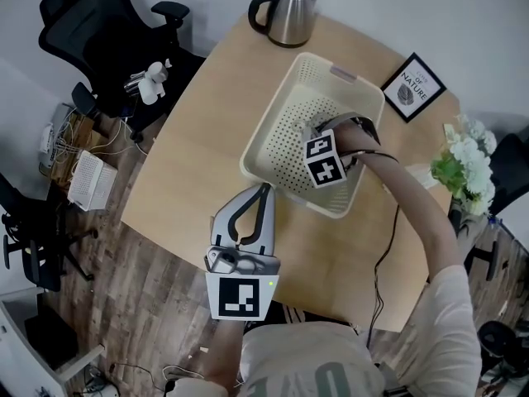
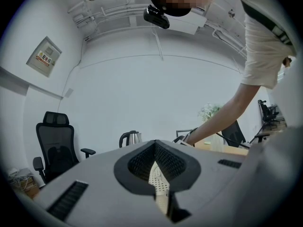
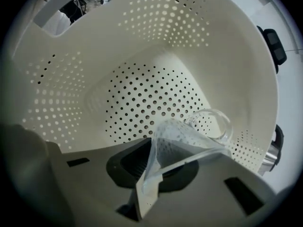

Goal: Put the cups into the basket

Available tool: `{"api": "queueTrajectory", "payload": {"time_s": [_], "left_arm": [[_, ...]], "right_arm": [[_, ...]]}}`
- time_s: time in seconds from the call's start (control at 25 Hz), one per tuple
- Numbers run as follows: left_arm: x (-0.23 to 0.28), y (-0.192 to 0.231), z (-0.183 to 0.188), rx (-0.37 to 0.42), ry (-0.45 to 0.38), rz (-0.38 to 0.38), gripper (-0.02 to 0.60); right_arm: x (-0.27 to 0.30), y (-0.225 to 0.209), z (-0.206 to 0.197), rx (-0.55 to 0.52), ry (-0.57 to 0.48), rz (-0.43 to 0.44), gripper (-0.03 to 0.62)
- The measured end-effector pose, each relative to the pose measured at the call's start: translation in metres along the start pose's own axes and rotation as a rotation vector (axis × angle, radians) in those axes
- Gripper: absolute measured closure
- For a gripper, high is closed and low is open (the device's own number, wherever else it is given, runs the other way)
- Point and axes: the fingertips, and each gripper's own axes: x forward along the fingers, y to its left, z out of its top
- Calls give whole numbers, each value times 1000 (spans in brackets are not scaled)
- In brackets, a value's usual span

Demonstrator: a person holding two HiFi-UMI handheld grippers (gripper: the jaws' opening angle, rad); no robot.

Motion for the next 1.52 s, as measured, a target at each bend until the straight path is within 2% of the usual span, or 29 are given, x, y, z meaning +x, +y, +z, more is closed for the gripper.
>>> {"api": "queueTrajectory", "payload": {"time_s": [0.08, 0.2, 0.28, 0.44, 0.52, 0.68, 0.8, 0.92, 1.0, 1.04, 1.16, 1.2, 1.28, 1.4, 1.52], "left_arm": [[-1, 0, 0, -2, 1, -1, 574], [-2, 1, -1, -7, 0, 6, 574], [-3, 1, 0, -7, 0, 11, 574], [-6, -1, 6, -14, -13, 23, 574], [-9, -2, 10, -14, -18, 31, 574], [-16, -5, 23, 36, -40, 32, 574], [-23, -11, 35, 36, -54, 43, 574], [-29, -19, 51, 58, -78, 47, 574], [-33, -27, 62, 44, -99, 56, 574], [-34, -31, 67, 57, -104, 54, 574], [-40, -44, 82, 58, -127, 53, 575], [-44, -49, 88, 28, -143, 62, 574], [-52, -62, 98, -10, -164, 72, 575], [-65, -84, 108, 12, -163, 64, 574], [-79, -102, 117, -5, -169, 74, 574]], "right_arm": [[3, 2, 0, -7, 15, -9, 563], [3, -6, 4, 10, 12, -83, 534], [4, -11, 7, 53, 0, -119, 468], [0, -10, 6, 130, -33, -116, 370], [-12, -16, 6, 165, -75, -154, 361], [-53, -22, 6, 260, -180, -220, 358], [-88, -23, 5, 358, -284, -265, 358], [-139, -29, 6, 523, -467, -335, 358], [-182, -34, 4, 662, -653, -397, 361], [-205, -35, 2, 737, -762, -428, 380], [-278, -24, -11, 930, -1076, -527, 504], [-303, -15, -17, 975, -1170, -567, 560], [-348, 9, -29, 1063, -1351, -640, 594], [-405, 56, -50, 1175, -1571, -731, 595], [-446, 109, -66, 1225, -1695, -830, 595]]}}
